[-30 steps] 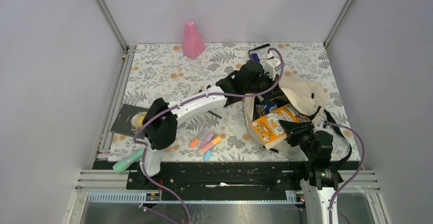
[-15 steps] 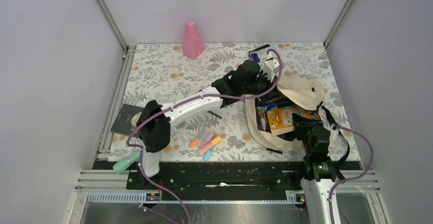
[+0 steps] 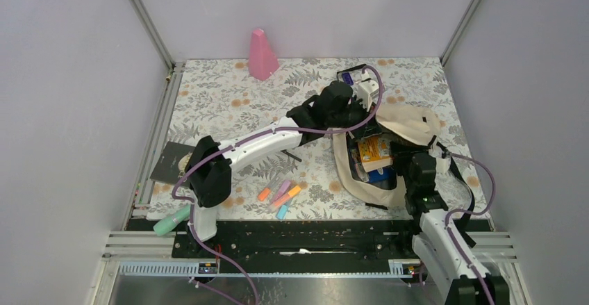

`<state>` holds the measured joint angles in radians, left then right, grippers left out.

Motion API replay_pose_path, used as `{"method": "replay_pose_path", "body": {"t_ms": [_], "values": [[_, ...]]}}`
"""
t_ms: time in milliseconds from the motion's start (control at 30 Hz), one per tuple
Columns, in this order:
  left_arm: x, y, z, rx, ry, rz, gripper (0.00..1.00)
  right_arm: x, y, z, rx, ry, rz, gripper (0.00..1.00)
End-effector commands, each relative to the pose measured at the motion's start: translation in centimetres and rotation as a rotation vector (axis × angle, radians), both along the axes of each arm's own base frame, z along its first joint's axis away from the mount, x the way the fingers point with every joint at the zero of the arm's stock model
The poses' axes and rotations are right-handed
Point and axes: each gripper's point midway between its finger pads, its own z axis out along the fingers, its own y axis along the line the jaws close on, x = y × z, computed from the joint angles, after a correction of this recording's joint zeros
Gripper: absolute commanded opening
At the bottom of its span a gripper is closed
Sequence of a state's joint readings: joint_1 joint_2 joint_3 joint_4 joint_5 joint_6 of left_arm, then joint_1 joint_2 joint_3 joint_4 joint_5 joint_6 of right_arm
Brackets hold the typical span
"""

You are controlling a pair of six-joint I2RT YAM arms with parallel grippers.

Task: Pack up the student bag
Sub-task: Place the book in the student bag.

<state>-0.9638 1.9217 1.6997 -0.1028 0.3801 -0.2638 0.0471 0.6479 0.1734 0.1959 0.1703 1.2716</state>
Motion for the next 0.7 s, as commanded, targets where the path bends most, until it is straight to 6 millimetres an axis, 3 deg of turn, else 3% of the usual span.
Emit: {"method": "replay_pose_path", "body": {"t_ms": [0, 133, 267, 367, 533, 667], "values": [[-0.4, -0.9, 6.0, -0.146, -0.06, -0.045, 0.0, 1.9, 0.2, 3.3, -0.194, -0.138, -0.024, 0.2], [-0.3, -0.6, 5.8, -0.13, -0.063, -0.044, 0.0, 2.2, 2.0, 1.2, -0.29, -0.06, 0.071, 0.38], [0.1, 0.0, 5.2, -0.103, -0.051, -0.031, 0.0, 1.3, 1.4, -1.0, -0.295, 0.02, 0.057, 0.64], [0.2, 0.4, 4.7, -0.089, -0.054, -0.025, 0.0, 0.7, 1.0, -0.8, -0.316, 0.039, 0.05, 0.78], [0.4, 0.8, 4.7, -0.081, -0.059, -0.018, 0.0, -0.8, -0.3, 0.8, -0.403, 0.052, 0.039, 0.89], [0.8, 1.2, 4.8, -0.079, -0.065, -0.005, 0.0, -2.4, -1.1, 1.3, -0.436, 0.051, 0.034, 0.89]]}}
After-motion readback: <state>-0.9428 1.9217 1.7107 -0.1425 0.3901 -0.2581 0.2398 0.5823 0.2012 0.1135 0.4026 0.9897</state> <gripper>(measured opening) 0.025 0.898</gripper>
